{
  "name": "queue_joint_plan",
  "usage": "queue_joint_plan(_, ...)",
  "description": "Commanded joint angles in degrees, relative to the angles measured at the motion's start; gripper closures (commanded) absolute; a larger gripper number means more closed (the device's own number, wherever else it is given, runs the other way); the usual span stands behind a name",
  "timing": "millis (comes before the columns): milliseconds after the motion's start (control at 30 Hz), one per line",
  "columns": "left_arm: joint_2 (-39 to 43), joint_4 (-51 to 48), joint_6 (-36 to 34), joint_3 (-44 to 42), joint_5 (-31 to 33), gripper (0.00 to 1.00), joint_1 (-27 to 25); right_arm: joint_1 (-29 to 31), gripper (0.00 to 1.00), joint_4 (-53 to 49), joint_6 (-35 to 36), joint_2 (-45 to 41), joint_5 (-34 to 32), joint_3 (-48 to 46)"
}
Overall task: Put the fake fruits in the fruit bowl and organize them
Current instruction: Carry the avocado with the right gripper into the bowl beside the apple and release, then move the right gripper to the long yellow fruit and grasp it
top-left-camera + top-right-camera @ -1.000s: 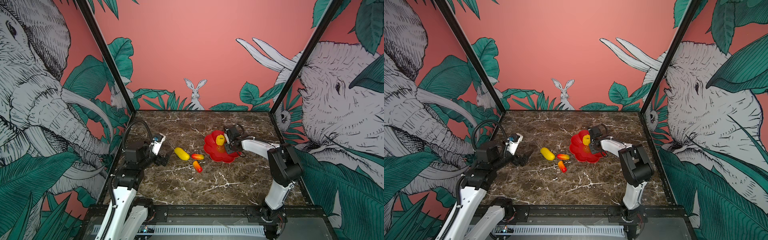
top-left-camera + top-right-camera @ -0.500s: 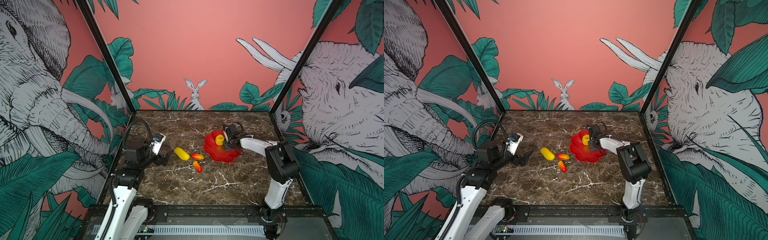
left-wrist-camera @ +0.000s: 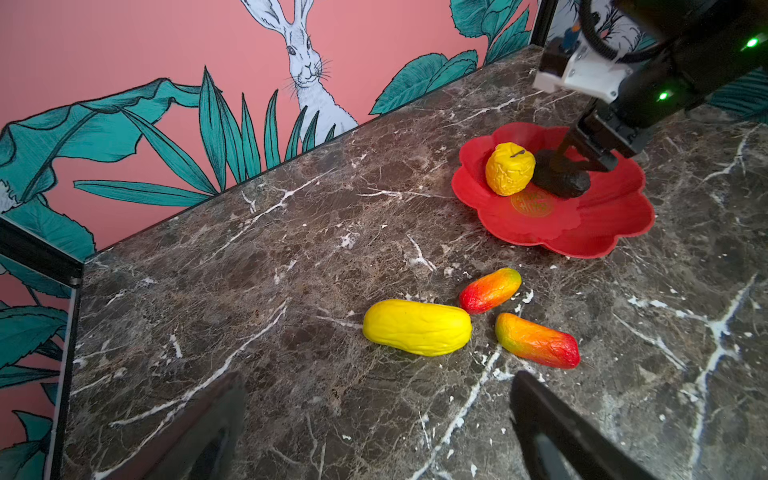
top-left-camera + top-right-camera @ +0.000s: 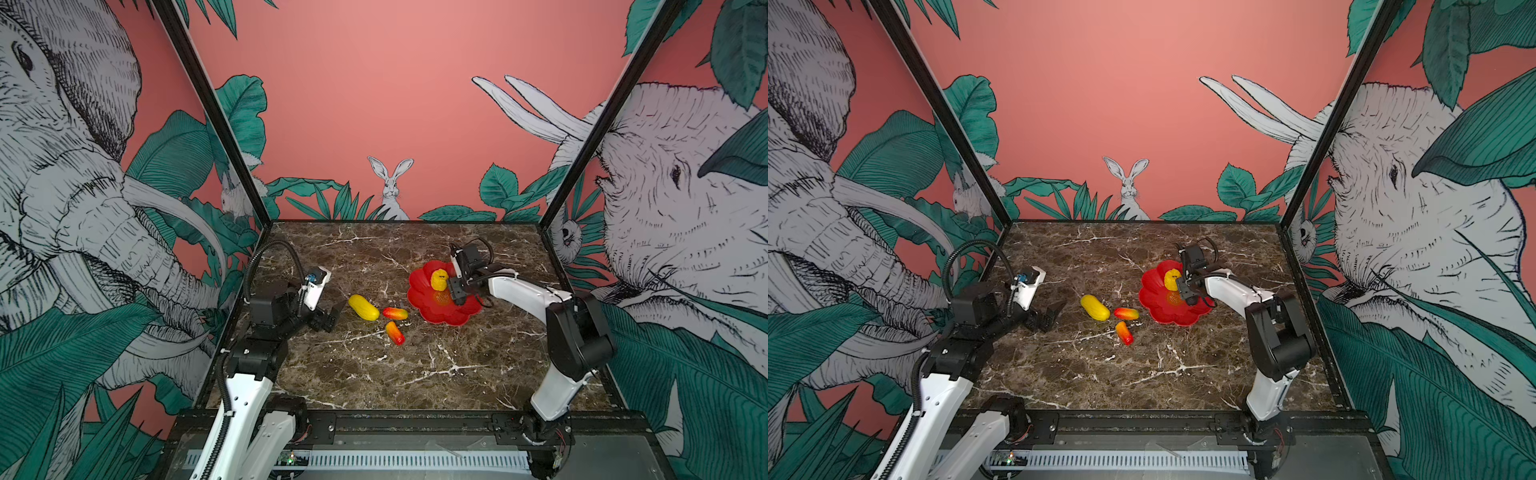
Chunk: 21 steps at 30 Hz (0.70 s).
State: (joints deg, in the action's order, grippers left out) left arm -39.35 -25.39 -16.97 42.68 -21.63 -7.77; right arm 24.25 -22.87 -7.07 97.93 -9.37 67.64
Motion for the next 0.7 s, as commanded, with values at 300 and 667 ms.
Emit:
queue_joint_plan(300, 1.5, 1.5, 0.8, -1.2, -0.5, 0.00, 0.3, 7.2, 0.00, -4.5, 0.7, -20.2, 4.5, -5.8)
queue_joint_plan(667, 2.3, 1.7, 0.9, -2.3, 2.7, 0.00, 0.3, 18.2, 0.00, -1.4, 2.1, -18.9, 10.8, -6.1)
